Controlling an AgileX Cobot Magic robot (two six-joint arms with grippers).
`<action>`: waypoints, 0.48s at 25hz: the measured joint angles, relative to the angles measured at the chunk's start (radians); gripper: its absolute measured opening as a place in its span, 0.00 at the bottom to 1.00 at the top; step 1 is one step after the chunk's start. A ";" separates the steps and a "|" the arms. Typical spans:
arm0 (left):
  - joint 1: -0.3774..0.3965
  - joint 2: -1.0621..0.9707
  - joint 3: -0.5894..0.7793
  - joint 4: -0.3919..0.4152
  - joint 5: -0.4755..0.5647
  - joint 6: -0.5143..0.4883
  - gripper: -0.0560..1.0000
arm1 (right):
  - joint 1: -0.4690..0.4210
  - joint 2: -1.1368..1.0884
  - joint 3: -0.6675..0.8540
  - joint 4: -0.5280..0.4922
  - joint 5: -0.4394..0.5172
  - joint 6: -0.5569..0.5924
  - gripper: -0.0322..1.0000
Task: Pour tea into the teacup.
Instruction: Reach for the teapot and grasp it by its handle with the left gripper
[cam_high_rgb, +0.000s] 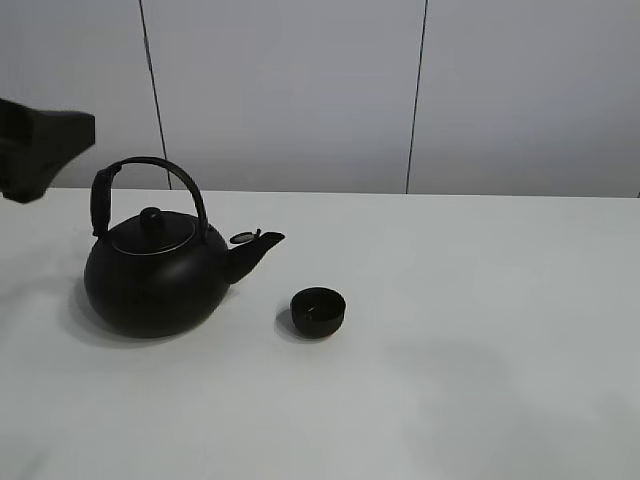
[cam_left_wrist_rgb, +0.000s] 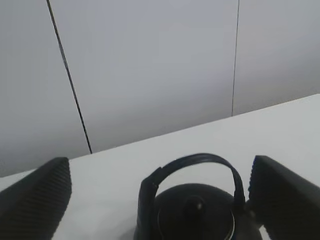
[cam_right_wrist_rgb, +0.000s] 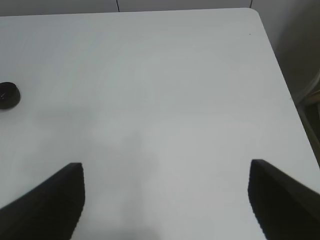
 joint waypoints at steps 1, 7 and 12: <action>0.000 0.044 0.000 0.000 -0.030 0.000 0.71 | 0.000 0.000 0.000 0.000 0.000 0.000 0.62; 0.000 0.269 0.000 0.000 -0.202 0.000 0.71 | 0.000 0.000 0.000 0.000 -0.001 0.000 0.62; 0.035 0.372 -0.021 0.004 -0.218 -0.004 0.71 | 0.000 0.000 0.000 0.001 -0.002 0.000 0.62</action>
